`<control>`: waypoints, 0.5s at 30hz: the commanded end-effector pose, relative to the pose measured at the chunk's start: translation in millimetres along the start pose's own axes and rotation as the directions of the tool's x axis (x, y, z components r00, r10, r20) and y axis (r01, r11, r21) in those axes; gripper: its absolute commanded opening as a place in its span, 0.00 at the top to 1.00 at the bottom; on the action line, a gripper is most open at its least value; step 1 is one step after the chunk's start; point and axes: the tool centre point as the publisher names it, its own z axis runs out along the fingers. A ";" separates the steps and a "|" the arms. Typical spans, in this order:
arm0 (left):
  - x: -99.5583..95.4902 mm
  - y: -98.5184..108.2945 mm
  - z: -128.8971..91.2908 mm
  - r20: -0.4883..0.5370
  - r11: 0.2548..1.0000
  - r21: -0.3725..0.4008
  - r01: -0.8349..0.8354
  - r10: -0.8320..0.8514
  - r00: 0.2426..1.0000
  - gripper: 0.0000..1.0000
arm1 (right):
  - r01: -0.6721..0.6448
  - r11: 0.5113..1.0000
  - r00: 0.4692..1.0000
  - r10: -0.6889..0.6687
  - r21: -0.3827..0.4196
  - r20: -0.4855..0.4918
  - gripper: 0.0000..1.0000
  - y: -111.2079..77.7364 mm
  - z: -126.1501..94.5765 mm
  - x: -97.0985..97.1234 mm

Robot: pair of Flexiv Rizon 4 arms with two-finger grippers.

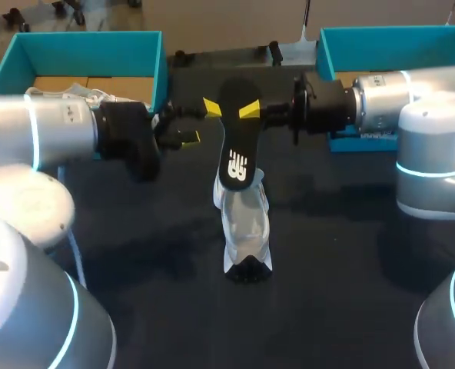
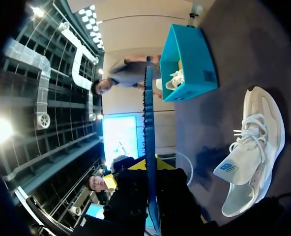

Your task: Take the shoe out of the shoebox, open the shoe tongue, remove and reinsert the insole, then place the shoe into the shoebox

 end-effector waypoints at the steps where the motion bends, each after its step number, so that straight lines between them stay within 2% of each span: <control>1: -11.3 12.0 -0.9 -0.322 0.992 0.127 0.003 0.038 0.946 0.00 | 0.005 1.000 1.000 -0.005 0.003 -0.004 1.00 -0.2 2.4 -3.4; 6: -13.4 24.5 5.9 -0.413 0.986 0.167 0.020 0.052 0.909 0.00 | 0.011 1.000 1.000 -0.011 0.008 -0.005 1.00 -3.5 3.6 -8.7; 15: -13.4 24.5 5.9 -0.413 0.986 0.167 0.020 0.052 0.909 0.00 | 0.015 1.000 1.000 -0.015 0.017 -0.004 1.00 -3.8 2.7 -11.0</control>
